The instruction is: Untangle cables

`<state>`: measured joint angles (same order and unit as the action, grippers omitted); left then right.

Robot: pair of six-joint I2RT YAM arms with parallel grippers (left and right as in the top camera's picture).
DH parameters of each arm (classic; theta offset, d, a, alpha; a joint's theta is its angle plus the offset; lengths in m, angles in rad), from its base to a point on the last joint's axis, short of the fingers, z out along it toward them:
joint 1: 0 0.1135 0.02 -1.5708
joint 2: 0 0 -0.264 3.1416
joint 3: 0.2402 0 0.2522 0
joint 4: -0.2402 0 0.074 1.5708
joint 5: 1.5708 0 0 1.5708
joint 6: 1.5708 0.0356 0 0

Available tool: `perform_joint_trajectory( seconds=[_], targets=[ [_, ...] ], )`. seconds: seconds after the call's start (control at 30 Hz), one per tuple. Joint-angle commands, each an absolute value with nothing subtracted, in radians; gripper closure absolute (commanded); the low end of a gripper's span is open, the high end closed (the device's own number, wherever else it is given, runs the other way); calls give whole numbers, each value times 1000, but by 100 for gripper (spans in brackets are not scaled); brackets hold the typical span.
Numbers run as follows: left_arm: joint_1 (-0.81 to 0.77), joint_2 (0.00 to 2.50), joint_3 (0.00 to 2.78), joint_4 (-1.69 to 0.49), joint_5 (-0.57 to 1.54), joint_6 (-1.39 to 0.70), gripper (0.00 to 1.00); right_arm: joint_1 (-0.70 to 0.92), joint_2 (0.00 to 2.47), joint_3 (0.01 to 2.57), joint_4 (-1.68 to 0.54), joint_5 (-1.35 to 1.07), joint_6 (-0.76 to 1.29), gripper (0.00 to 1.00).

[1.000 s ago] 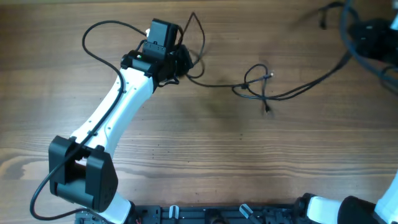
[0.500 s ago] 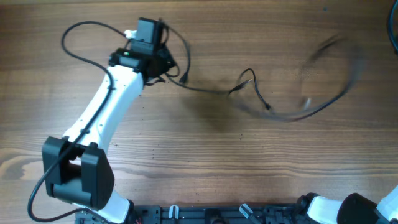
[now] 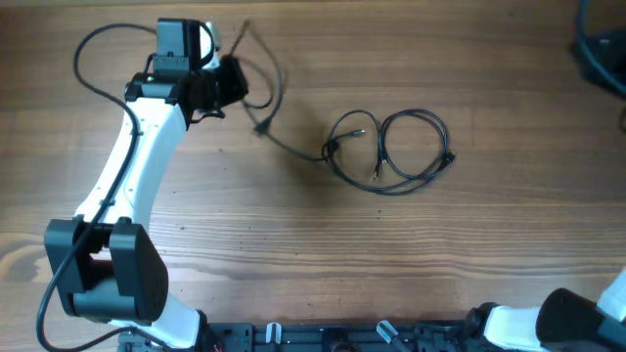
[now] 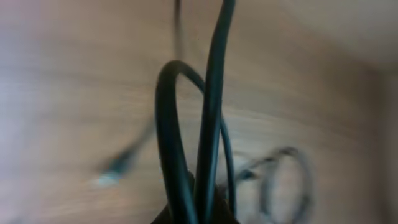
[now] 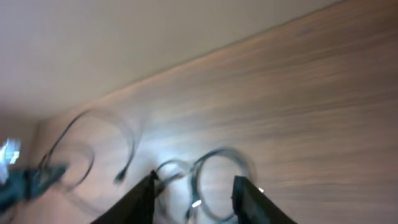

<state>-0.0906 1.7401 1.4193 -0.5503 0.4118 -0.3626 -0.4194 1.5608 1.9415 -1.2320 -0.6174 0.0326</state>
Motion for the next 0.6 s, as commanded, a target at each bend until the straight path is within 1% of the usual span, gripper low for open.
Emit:
perform_joint_trajectory(
  seconds=[0.0, 0.1, 0.13, 0.23, 0.3, 0.37, 0.4, 0.47, 0.53, 0.57],
  targets=[
    [-93, 1639, 1427, -360, 822, -375, 96, -323, 1581, 1955, -1247, -717, -67, 50],
    [-93, 1564, 1427, -150, 842, -570, 96, -250, 1584, 1955, -1246, -716, -68, 45],
    [-93, 1509, 1427, 13, 841, -716, 96, -208, 1588, 1955, -1244, -716, -67, 43],
    [-93, 1467, 1427, 173, 837, -868, 96, -183, 1595, 1955, -1237, -716, -48, 43],
    [-93, 1441, 1427, 319, 815, -1058, 96, -160, 1604, 1955, -1232, -717, -49, 42],
    [-94, 1433, 1427, 416, 792, -1198, 96, -135, 1613, 1955, -1232, -717, -50, 42],
    [-94, 1432, 1427, 448, 787, -1251, 96, -120, 1618, 1955, -1231, -716, -52, 41],
    [-94, 1432, 1427, 447, 791, -1269, 96, -105, 1623, 1955, -1224, -716, -52, 41],
    [-96, 1434, 1427, 333, 812, -1210, 96, -104, 1624, 1955, -1217, -716, -52, 41],
    [-101, 1436, 1427, 253, 818, -1144, 96, -104, 1623, 1955, -1216, -716, -50, 41]
  ],
)
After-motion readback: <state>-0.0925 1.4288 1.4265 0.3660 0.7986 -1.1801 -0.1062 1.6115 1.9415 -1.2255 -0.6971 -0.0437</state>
